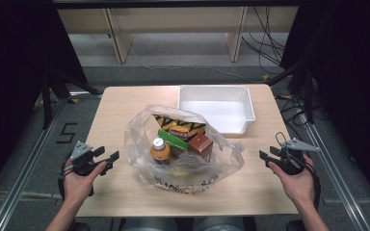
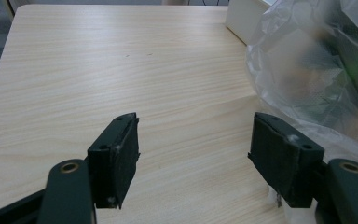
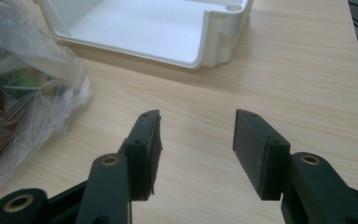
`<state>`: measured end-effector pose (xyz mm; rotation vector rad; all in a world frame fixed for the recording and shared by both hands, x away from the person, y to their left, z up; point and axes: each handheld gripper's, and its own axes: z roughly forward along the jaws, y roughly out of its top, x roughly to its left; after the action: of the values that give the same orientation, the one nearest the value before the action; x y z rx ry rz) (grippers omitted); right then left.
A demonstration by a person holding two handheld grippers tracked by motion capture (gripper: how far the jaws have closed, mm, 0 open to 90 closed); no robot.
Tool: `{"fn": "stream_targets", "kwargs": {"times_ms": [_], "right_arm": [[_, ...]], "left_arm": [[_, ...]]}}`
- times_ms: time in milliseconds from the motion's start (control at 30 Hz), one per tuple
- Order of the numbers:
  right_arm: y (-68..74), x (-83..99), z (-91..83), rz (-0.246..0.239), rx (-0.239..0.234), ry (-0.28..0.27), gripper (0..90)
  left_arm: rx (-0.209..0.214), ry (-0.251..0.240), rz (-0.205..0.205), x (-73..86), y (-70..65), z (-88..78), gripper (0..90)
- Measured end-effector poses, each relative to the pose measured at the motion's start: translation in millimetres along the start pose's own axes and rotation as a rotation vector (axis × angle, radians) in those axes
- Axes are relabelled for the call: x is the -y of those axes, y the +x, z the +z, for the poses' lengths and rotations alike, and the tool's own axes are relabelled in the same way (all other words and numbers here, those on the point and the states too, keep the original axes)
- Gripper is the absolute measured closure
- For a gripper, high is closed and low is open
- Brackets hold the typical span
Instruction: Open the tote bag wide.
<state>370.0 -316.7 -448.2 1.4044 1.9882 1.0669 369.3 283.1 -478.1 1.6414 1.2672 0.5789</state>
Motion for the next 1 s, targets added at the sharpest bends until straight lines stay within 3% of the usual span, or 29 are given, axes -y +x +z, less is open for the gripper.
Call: {"fn": "stream_targets", "kwargs": {"times_ms": [33,67,133,167,200,233,267,300,333,367,400,467,500,533,633,733,767,900,1000], "right_arm": [[4.6,-0.4,-0.8,0.042,-0.008,-0.001,52.0],[1.5,-1.7,-2.5,-0.009,-0.013,-0.017,52.3],[3.1,-3.1,-3.2,0.0,-0.007,-0.025,53.2],[6.7,-6.8,-8.6,-0.016,-0.016,-0.052,59.9],[12.1,-9.2,-12.7,0.014,-0.029,-0.059,62.3],[13.3,-13.2,-15.9,-0.01,-0.021,-0.077,63.8],[15.4,-16.8,-19.1,-0.014,-0.028,-0.094,65.3],[20.2,-23.2,-25.4,-0.012,-0.037,-0.109,66.0],[20.2,-23.2,-25.4,-0.012,-0.037,-0.109,66.0],[26.3,-35.5,-35.1,-0.046,-0.053,-0.159,65.9],[31.1,-42.2,-39.9,-0.046,-0.071,-0.182,65.5],[37.3,-53.1,-47.9,-0.078,-0.085,-0.22,64.3],[41.2,-58.0,-51.7,-0.094,-0.088,-0.234,63.4],[47.6,-63.3,-55.3,-0.092,-0.106,-0.259,62.7],[57.8,-75.5,-62.4,-0.122,-0.159,-0.282,61.8],[67.8,-85.1,-69.5,-0.128,-0.192,-0.3,61.1],[75.4,-94.0,-73.2,-0.187,-0.213,-0.345,59.4],[97.4,-105.9,-79.4,-0.209,-0.322,-0.353,55.7],[117.8,-114.0,-78.3,-0.267,-0.383,-0.363,50.8]], "left_arm": [[0.002,-0.001,0.001,-0.3,0.2,-0.7,32.2],[0.004,-0.005,-0.002,-0.7,0.1,-1.3,32.5],[0.015,-0.012,-0.014,-2.4,0.2,-2.9,32.2],[0.026,-0.023,-0.026,-4.6,-0.5,-4.8,31.6],[0.036,-0.038,-0.027,-8.2,-1.5,-7.4,31.6],[0.046,-0.075,-0.034,-16.8,-3.9,-13.7,31.7],[0.046,-0.075,-0.034,-16.8,-3.9,-13.7,31.8],[0.066,-0.13,-0.039,-30.7,-7.4,-22.6,32.3],[0.066,-0.13,-0.039,-30.7,-7.4,-22.6,33.0],[0.077,-0.151,-0.044,-36.9,-9.2,-25.9,33.7],[0.117,-0.187,-0.031,-49.3,-13.8,-29.7,34.0],[0.158,-0.205,0.001,-61.0,-20.0,-32.3,34.2],[0.158,-0.205,0.001,-61.0,-20.0,-32.3,34.2],[0.201,-0.231,0.031,-76.5,-29.2,-34.2,34.2],[0.243,-0.245,0.069,-95.4,-39.7,-32.1,34.1],[0.254,-0.236,0.099,-109.4,-46.7,-28.1,34.0],[0.263,-0.238,0.114,-118.8,-51.1,-24.1,34.0],[0.275,-0.216,0.154,-134.7,-61.4,-12.3,33.9],[0.28,-0.189,0.186,-139.1,-67.7,-3.9,33.9]]}}
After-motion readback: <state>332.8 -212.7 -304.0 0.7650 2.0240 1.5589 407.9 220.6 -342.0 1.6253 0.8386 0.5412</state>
